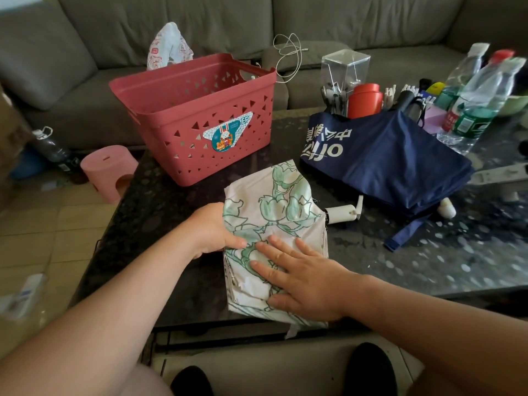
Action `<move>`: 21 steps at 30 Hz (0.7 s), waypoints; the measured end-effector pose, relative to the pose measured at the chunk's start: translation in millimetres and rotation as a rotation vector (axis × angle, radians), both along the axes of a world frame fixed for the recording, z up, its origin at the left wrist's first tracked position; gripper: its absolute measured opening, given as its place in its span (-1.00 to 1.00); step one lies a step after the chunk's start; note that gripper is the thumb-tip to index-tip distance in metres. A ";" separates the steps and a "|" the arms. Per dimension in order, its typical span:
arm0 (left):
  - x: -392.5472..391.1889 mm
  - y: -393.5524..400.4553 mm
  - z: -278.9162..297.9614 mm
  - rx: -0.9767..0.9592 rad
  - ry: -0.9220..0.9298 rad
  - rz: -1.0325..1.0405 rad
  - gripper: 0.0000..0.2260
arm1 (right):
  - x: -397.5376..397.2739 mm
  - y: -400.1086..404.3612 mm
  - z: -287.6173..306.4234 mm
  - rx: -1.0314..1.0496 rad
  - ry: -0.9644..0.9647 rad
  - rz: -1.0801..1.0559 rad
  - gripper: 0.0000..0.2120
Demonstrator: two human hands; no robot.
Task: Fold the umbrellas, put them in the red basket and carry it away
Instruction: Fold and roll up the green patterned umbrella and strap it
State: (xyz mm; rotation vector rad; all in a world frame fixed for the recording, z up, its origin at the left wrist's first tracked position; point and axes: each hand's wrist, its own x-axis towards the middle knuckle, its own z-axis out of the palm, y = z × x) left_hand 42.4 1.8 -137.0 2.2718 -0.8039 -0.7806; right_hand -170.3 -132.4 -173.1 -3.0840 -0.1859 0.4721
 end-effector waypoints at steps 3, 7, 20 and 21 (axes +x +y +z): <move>-1.9 -0.2 1.7 0.002 -0.196 -0.017 -0.52 | 6.3 -3.3 -2.1 0.004 -0.015 -0.025 -0.33; -7.7 -4.3 -1.0 -0.075 -0.318 0.034 -0.50 | 16.1 -10.2 -1.1 0.053 -0.047 -0.074 -0.33; -3.5 -10.5 9.5 -0.404 0.113 0.364 -0.83 | 19.4 -33.4 33.0 0.416 -0.627 -0.097 -0.79; -3.8 -13.2 12.4 -0.447 0.163 0.390 -0.91 | 21.8 -37.6 35.9 0.408 -0.681 -0.141 -0.80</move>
